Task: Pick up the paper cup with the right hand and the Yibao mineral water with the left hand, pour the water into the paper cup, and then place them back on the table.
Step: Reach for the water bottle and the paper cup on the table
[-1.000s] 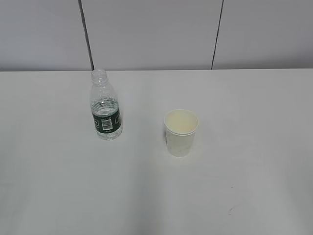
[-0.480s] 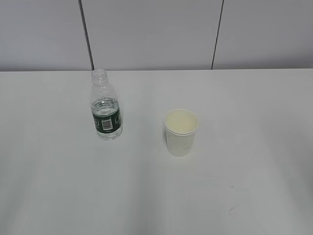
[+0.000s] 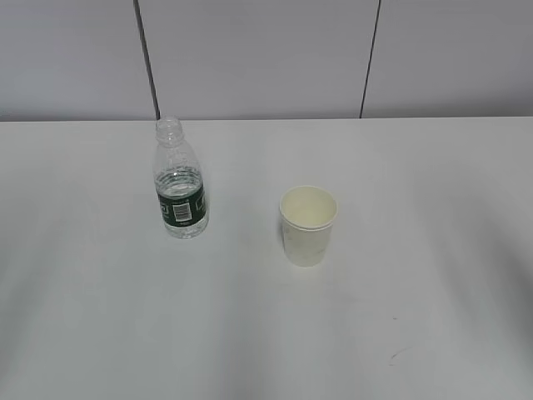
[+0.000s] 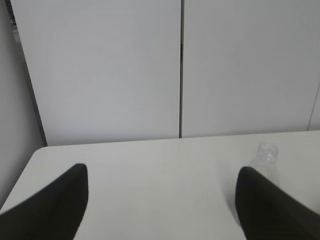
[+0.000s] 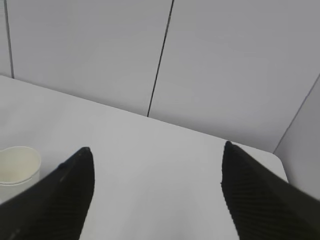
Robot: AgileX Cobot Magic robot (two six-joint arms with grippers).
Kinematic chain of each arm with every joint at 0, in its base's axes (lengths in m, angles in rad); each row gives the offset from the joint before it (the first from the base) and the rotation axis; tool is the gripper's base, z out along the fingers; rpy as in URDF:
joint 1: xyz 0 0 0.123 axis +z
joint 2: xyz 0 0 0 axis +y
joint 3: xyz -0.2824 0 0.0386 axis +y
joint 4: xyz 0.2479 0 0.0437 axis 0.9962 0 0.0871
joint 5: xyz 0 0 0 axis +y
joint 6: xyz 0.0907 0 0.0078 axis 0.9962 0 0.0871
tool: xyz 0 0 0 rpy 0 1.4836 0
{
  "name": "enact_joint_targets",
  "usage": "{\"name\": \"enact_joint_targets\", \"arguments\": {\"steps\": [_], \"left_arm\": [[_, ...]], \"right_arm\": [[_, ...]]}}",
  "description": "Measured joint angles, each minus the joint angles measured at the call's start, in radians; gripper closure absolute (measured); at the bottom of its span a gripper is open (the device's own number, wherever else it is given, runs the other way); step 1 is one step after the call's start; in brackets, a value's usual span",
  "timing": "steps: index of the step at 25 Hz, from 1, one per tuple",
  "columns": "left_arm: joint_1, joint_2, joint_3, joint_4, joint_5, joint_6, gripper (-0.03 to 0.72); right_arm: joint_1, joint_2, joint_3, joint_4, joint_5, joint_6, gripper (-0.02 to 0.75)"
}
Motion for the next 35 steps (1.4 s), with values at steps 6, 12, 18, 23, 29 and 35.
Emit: {"name": "enact_joint_targets", "arguments": {"steps": [6,12,18,23,29,35], "left_arm": [[0.000,0.359,0.026,-0.014,-0.388,0.000,0.141],[0.000,0.671,0.026,-0.054,-0.608,0.000,0.146],[-0.003,0.899,0.026,-0.056,-0.773,0.000,0.155],[-0.004,1.035,0.026,-0.051,-0.838,0.000,0.155],[-0.004,1.147,0.026,0.012,-0.924,-0.001,0.165],[-0.004,1.298,0.026,0.088,-1.076,-0.046,0.170]], "right_arm": [[0.007,0.215,0.000,-0.002,-0.185,0.000,0.150],[0.007,0.427,0.000,-0.004,-0.366,0.017,0.150],[0.007,0.664,0.000,-0.011,-0.539,0.082,0.150],[0.007,0.863,0.000,-0.068,-0.695,0.091,0.150],[0.007,1.027,0.042,-0.095,-0.947,0.108,0.150],[0.007,1.172,0.109,-0.137,-1.162,0.151,0.150]]}}
